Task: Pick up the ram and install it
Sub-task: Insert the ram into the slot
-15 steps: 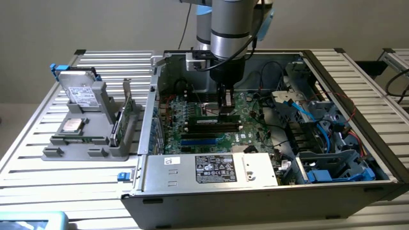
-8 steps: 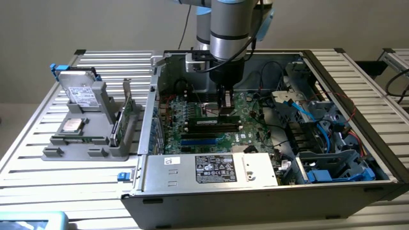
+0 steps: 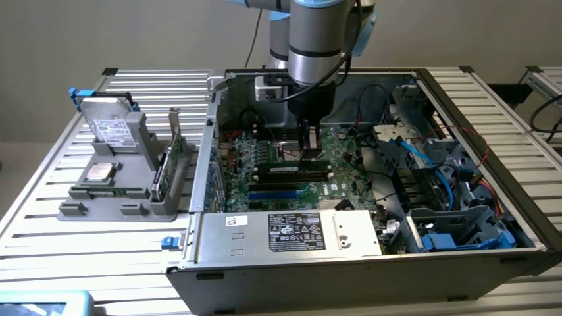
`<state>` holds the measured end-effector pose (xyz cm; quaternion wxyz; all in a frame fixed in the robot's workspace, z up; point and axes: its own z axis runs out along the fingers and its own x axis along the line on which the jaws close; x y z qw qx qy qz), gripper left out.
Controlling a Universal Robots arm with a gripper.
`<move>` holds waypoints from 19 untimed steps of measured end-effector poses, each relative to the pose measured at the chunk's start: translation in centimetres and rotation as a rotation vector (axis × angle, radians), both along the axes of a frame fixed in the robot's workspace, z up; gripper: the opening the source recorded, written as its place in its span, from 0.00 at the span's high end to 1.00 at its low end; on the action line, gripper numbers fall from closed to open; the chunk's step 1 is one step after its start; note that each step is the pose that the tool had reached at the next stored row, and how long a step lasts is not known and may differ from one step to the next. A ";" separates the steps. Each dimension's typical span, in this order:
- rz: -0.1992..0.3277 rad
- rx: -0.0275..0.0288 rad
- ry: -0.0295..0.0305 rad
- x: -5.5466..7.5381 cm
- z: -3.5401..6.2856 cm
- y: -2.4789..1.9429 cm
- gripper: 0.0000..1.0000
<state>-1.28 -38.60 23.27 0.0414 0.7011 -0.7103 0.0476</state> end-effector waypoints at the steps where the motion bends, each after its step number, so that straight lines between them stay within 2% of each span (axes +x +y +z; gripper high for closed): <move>1: 0.000 -0.0002 0.0000 0.0 -0.03 0.00 0.87; 9: 0.000 -0.0016 -0.0001 0.0 -0.09 -0.10 0.87; 19: 0.000 -0.0060 -0.0010 0.0 -0.19 -0.22 0.87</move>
